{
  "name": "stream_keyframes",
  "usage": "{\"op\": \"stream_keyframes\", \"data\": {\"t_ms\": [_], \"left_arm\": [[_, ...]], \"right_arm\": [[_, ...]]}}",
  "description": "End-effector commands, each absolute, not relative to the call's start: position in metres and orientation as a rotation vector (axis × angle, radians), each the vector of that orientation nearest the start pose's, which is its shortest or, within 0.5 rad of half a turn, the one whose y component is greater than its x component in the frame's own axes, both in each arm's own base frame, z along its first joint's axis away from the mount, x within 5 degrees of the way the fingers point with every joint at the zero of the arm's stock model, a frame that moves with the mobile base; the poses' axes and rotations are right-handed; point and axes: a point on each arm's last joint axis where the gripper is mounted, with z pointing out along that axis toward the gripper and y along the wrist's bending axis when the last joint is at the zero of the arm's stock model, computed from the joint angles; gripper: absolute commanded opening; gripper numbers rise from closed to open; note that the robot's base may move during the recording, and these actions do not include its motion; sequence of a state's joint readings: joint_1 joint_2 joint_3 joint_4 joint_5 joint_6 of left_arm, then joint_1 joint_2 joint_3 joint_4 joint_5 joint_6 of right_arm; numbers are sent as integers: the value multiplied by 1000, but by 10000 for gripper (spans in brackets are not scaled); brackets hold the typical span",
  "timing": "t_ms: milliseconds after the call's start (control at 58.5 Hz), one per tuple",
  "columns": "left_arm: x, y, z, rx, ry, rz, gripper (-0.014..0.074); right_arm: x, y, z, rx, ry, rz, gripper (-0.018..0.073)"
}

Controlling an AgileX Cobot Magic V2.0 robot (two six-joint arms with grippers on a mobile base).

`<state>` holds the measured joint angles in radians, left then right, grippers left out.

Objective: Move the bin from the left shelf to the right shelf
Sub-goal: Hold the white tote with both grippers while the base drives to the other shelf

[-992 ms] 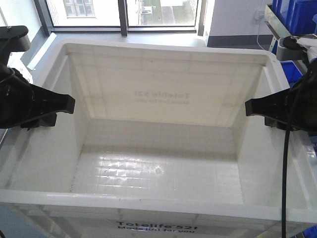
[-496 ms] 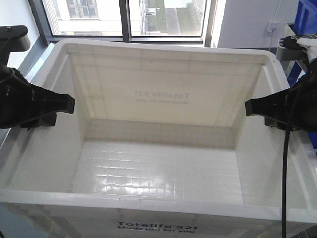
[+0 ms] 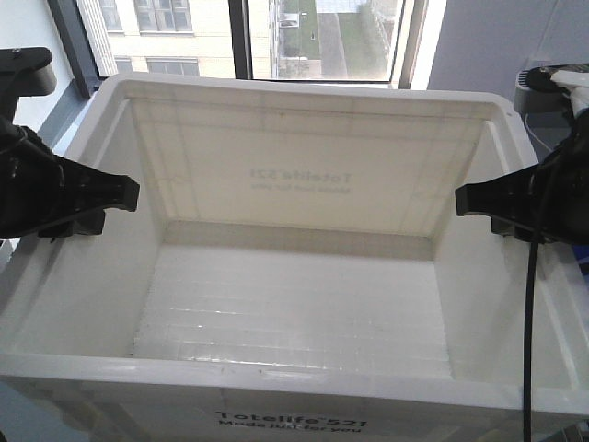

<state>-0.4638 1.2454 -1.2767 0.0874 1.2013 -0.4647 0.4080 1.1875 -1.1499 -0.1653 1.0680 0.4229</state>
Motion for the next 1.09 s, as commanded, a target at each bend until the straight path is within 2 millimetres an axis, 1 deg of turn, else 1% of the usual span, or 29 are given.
{"op": "stream_keyframes", "data": {"t_ms": [0,1077], "left_arm": [[211,-101,398,38,2508,-294,-6],[211,-101,398,39,2508,-293,-6]], "right_arm": [[215,77,382,-67,2399,126,2],[215,77,381,-67,2403,124,2]]}}
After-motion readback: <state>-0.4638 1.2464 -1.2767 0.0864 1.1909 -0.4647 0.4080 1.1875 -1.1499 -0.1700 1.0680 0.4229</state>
